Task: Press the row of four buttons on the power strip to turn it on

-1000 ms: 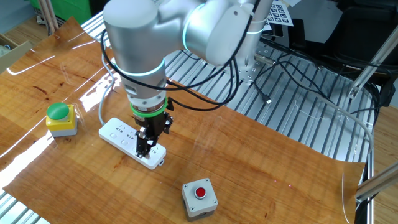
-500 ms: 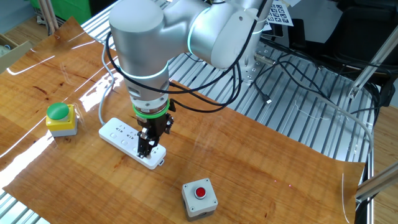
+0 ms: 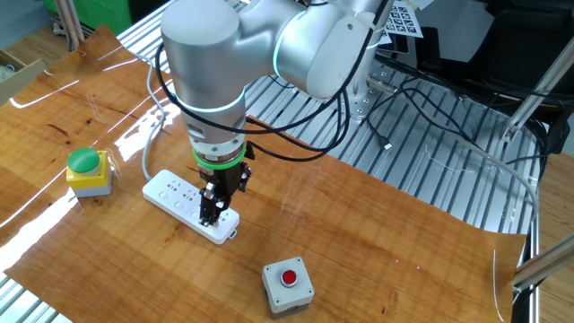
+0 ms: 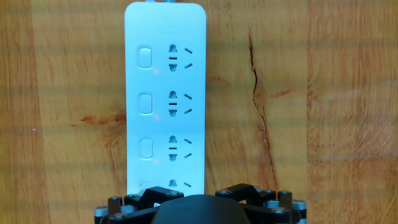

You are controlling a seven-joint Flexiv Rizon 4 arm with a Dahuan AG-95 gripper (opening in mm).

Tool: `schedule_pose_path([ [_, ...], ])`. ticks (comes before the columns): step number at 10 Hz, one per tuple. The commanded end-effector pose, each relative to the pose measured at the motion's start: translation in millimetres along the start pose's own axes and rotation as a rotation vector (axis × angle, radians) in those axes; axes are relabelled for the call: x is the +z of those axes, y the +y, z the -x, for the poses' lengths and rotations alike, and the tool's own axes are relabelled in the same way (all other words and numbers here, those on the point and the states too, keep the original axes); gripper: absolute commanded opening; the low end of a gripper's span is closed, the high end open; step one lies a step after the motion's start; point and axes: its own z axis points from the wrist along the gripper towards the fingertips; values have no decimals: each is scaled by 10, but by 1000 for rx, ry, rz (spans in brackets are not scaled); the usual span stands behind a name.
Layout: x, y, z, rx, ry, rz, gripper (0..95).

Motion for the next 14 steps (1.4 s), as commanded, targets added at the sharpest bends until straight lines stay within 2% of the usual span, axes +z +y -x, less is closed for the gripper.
schedule_pose_path([
  [1,1,5,0,1,2,1,950],
  [9,7,15,28,-6,-8,10,950],
  [10,22,16,48,-8,1,11,950],
  [11,75,15,65,-7,15,16,950],
  [13,221,-13,51,1,18,47,950],
  [14,246,-22,46,5,22,56,950],
])
